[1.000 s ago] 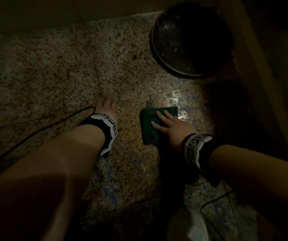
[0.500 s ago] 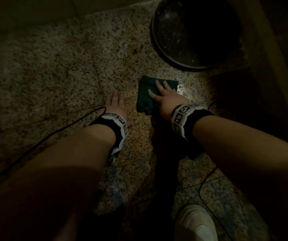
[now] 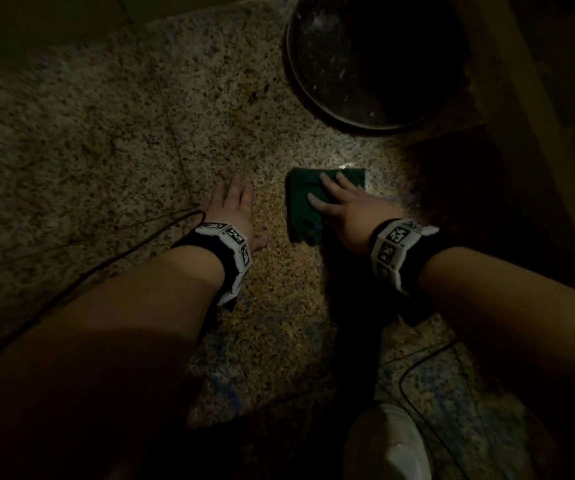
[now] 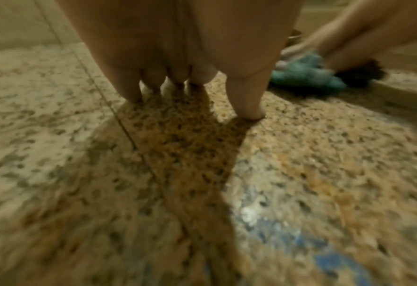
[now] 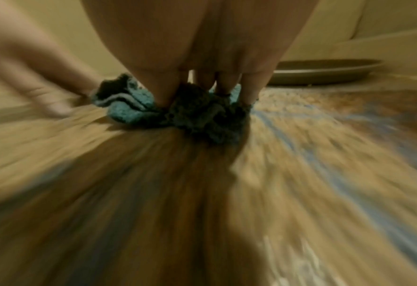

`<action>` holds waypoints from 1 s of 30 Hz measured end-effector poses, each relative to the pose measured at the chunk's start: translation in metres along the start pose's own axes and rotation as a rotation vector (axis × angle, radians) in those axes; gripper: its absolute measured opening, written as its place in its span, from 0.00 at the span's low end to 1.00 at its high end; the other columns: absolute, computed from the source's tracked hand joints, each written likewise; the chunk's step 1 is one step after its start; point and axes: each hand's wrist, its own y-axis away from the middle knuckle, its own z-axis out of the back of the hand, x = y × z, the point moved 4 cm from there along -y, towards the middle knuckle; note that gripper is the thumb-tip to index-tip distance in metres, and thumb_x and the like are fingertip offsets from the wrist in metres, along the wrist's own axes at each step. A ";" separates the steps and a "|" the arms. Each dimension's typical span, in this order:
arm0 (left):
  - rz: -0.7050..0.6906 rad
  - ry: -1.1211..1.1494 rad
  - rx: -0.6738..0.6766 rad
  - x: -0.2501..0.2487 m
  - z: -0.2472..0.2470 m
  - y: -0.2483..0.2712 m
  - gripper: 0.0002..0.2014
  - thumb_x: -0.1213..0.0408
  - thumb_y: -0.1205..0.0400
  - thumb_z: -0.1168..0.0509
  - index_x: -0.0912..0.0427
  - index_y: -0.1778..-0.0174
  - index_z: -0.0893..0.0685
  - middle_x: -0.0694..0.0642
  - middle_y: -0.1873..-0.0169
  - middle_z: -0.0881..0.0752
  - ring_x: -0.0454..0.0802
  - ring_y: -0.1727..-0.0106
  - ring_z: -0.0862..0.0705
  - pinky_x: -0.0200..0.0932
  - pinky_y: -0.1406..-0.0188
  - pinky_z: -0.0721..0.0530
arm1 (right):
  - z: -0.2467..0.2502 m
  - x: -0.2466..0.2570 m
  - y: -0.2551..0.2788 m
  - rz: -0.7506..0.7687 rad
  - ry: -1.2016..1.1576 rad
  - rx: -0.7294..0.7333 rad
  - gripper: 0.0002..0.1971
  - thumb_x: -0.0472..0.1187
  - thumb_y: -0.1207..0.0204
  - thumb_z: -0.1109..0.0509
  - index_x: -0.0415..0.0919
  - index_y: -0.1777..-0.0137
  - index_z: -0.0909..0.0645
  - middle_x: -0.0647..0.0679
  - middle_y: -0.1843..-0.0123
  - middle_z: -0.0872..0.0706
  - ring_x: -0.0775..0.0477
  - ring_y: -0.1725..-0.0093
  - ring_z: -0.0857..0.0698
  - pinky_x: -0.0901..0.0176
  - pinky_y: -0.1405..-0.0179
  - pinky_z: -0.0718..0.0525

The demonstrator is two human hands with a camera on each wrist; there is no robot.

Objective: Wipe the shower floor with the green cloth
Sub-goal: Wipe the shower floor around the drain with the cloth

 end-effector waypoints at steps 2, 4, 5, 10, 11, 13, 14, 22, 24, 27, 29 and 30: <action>0.004 0.014 0.008 0.000 -0.001 0.000 0.48 0.39 0.18 0.45 0.64 0.19 0.68 0.62 0.20 0.69 0.62 0.18 0.62 0.51 0.20 0.57 | 0.013 -0.001 -0.011 -0.066 -0.042 -0.024 0.28 0.43 0.12 0.48 0.60 0.17 0.54 0.51 0.15 0.67 0.44 0.16 0.63 0.45 0.19 0.51; 0.013 0.054 0.020 0.002 -0.005 -0.003 0.48 0.40 0.18 0.43 0.63 0.19 0.68 0.61 0.19 0.68 0.62 0.18 0.62 0.53 0.20 0.54 | 0.025 0.000 -0.019 -0.116 -0.092 -0.035 0.28 0.42 0.12 0.49 0.59 0.16 0.53 0.51 0.15 0.66 0.43 0.16 0.63 0.46 0.19 0.52; 0.016 0.062 0.023 0.002 -0.005 -0.004 0.49 0.40 0.18 0.43 0.62 0.19 0.68 0.60 0.19 0.68 0.62 0.18 0.61 0.54 0.19 0.53 | 0.028 0.002 -0.021 -0.126 -0.102 -0.034 0.28 0.42 0.12 0.49 0.58 0.16 0.53 0.50 0.15 0.66 0.42 0.17 0.64 0.45 0.19 0.52; 0.010 0.040 -0.004 0.001 -0.005 -0.004 0.48 0.40 0.18 0.43 0.63 0.19 0.68 0.61 0.19 0.67 0.64 0.18 0.60 0.52 0.20 0.55 | 0.021 0.001 -0.011 -0.101 -0.063 -0.044 0.26 0.46 0.12 0.52 0.57 0.16 0.54 0.48 0.15 0.66 0.41 0.17 0.63 0.44 0.19 0.52; 0.006 0.050 -0.004 0.002 -0.006 -0.004 0.48 0.41 0.18 0.43 0.63 0.19 0.67 0.61 0.19 0.67 0.63 0.18 0.60 0.51 0.20 0.55 | 0.016 -0.001 -0.006 -0.094 -0.053 -0.045 0.26 0.47 0.12 0.52 0.56 0.16 0.54 0.48 0.15 0.66 0.41 0.16 0.63 0.44 0.19 0.52; 0.004 0.050 0.000 0.002 -0.008 -0.004 0.47 0.41 0.18 0.43 0.62 0.19 0.68 0.61 0.19 0.67 0.63 0.18 0.60 0.51 0.20 0.56 | 0.003 -0.004 0.006 -0.101 -0.030 -0.035 0.26 0.51 0.12 0.53 0.56 0.16 0.54 0.47 0.15 0.66 0.41 0.16 0.63 0.44 0.19 0.52; 0.005 0.041 -0.001 0.002 -0.007 -0.004 0.47 0.41 0.18 0.43 0.62 0.19 0.68 0.61 0.19 0.67 0.63 0.18 0.61 0.51 0.20 0.55 | -0.003 -0.006 0.011 -0.105 -0.019 -0.033 0.27 0.53 0.13 0.53 0.56 0.16 0.55 0.48 0.15 0.66 0.41 0.16 0.63 0.45 0.19 0.51; 0.015 0.044 0.012 0.002 -0.010 -0.009 0.48 0.39 0.18 0.44 0.62 0.19 0.69 0.60 0.19 0.68 0.63 0.18 0.62 0.52 0.19 0.55 | -0.004 -0.016 0.017 -0.136 -0.004 -0.063 0.27 0.54 0.13 0.52 0.59 0.17 0.56 0.51 0.15 0.66 0.44 0.16 0.61 0.48 0.19 0.48; 0.019 0.043 0.015 0.002 -0.010 -0.009 0.49 0.39 0.18 0.44 0.62 0.19 0.69 0.60 0.19 0.68 0.63 0.18 0.62 0.52 0.19 0.56 | 0.009 -0.024 0.009 -0.202 -0.038 -0.051 0.27 0.52 0.13 0.52 0.60 0.17 0.56 0.51 0.15 0.66 0.44 0.16 0.61 0.46 0.20 0.46; 0.032 0.017 0.025 0.001 -0.008 -0.008 0.48 0.39 0.18 0.45 0.63 0.20 0.70 0.60 0.19 0.68 0.62 0.18 0.63 0.51 0.20 0.57 | 0.020 -0.029 0.001 -0.235 -0.072 -0.020 0.26 0.48 0.12 0.52 0.61 0.17 0.56 0.52 0.15 0.66 0.43 0.16 0.61 0.44 0.20 0.46; 0.038 0.033 0.033 -0.001 -0.006 -0.005 0.48 0.39 0.18 0.44 0.62 0.19 0.69 0.60 0.19 0.68 0.62 0.18 0.62 0.51 0.19 0.56 | 0.018 -0.029 0.003 -0.214 -0.066 -0.016 0.27 0.44 0.12 0.51 0.60 0.17 0.55 0.51 0.15 0.66 0.43 0.16 0.62 0.43 0.19 0.46; 0.041 0.027 0.032 0.000 -0.005 -0.005 0.48 0.40 0.18 0.44 0.62 0.19 0.69 0.60 0.19 0.68 0.62 0.18 0.62 0.51 0.19 0.55 | 0.016 -0.030 0.005 -0.206 -0.054 -0.015 0.28 0.42 0.12 0.50 0.60 0.17 0.55 0.51 0.15 0.66 0.43 0.16 0.62 0.43 0.19 0.46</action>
